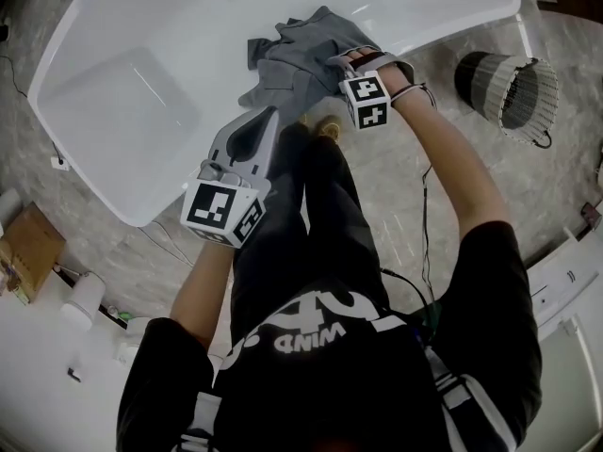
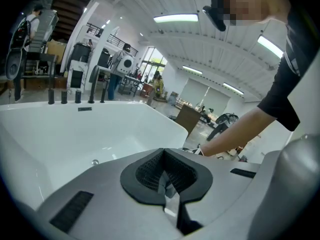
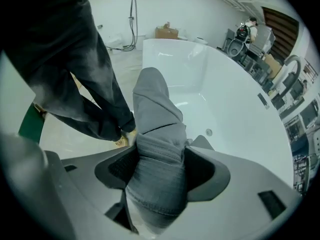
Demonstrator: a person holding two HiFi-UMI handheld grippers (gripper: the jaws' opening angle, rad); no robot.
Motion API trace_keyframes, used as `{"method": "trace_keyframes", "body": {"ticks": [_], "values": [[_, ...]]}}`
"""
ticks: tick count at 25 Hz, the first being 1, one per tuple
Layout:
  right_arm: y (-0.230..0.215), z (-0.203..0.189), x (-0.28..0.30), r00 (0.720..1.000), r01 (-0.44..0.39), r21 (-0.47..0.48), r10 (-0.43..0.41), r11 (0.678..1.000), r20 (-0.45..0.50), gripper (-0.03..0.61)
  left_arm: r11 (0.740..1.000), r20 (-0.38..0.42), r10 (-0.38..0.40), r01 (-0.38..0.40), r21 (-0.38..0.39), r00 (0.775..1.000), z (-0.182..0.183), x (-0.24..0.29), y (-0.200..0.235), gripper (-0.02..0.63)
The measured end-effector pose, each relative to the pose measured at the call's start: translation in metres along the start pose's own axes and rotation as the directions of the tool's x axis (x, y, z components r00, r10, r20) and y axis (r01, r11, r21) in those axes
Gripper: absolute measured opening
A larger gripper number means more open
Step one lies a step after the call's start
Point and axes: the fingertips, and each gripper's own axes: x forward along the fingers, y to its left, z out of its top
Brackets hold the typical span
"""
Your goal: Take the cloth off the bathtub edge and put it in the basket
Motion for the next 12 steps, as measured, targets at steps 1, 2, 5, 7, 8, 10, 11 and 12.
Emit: {"method": "trace_keyframes", "body": {"ticks": [1, 2, 5, 7, 8, 10, 11, 12], "values": [[0.001, 0.0, 0.0, 1.0, 0.002, -0.019, -0.002, 1.0, -0.005, 0.258, 1.0, -0.001, -0.001, 0.001, 0.0, 1.0, -0.001, 0.0, 0.0, 0.015], [0.002, 0.0, 0.002, 1.0, 0.004, -0.034, -0.004, 0.999, -0.011, 0.258, 1.0, -0.002, -0.001, 0.001, -0.001, 1.0, -0.001, 0.0, 0.0, 0.015], [0.002, 0.0, 0.01, 0.999, 0.009, -0.066, -0.011, 0.998, -0.038, 0.258, 1.0, -0.003, -0.003, 0.003, -0.005, 1.0, -0.002, 0.001, 0.001, 0.015], [0.001, -0.002, 0.016, 0.998, 0.008, -0.08, -0.013, 0.997, -0.064, 0.258, 1.0, -0.003, -0.004, 0.004, -0.006, 1.0, -0.002, 0.002, 0.002, 0.015], [0.001, -0.003, 0.019, 0.997, 0.003, -0.084, -0.01, 0.996, -0.08, 0.258, 1.0, -0.003, -0.004, 0.004, -0.006, 1.0, -0.002, 0.003, 0.002, 0.015], [-0.001, -0.004, 0.023, 0.994, -0.009, -0.088, -0.001, 0.996, -0.108, 0.258, 1.0, -0.006, -0.001, 0.001, -0.007, 1.0, -0.003, 0.004, 0.005, 0.015], [-0.002, -0.004, 0.024, 0.994, -0.011, -0.089, 0.001, 0.996, -0.112, 0.258, 1.0, -0.008, 0.001, -0.001, -0.007, 1.0, -0.004, 0.004, 0.005, 0.014], [-0.002, -0.004, 0.023, 0.994, -0.011, -0.092, 0.001, 0.996, -0.108, 0.258, 1.0, -0.01, 0.001, -0.001, -0.007, 1.0, -0.004, 0.004, 0.005, 0.015]]}}
